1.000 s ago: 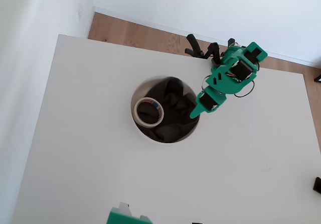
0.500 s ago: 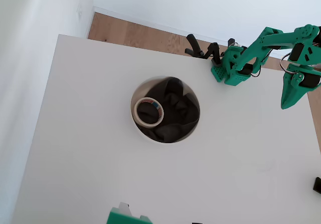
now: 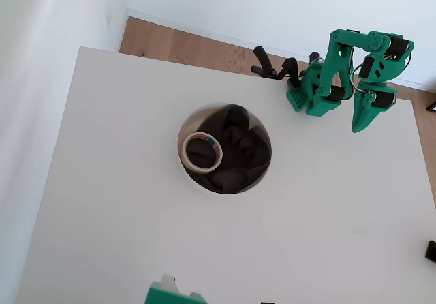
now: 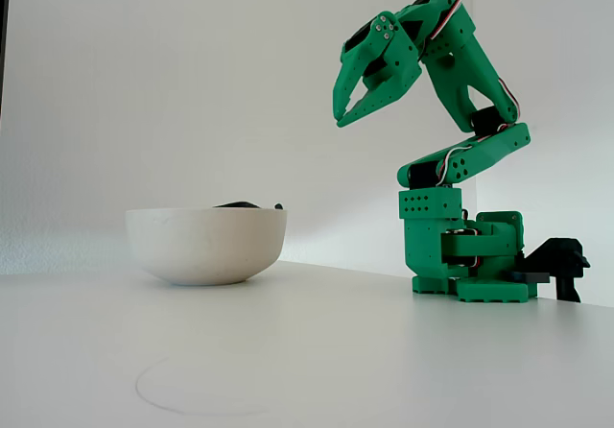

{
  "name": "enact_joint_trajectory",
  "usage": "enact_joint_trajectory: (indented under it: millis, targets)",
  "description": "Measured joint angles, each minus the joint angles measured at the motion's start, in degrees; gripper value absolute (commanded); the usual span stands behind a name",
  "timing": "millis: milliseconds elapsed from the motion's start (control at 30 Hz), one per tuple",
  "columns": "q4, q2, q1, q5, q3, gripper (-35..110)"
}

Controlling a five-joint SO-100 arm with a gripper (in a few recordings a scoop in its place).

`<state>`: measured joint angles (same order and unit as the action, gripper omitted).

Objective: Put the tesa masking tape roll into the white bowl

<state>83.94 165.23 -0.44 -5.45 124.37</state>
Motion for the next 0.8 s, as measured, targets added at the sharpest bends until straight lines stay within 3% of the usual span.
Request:
enact_joint_trajectory:
  millis: [300,800]
  targets:
    - [-9.6,11.2,1.9,2.3,23.9,-8]
    - [-7.1,28.1,2.0,1.7,38.4,-8]
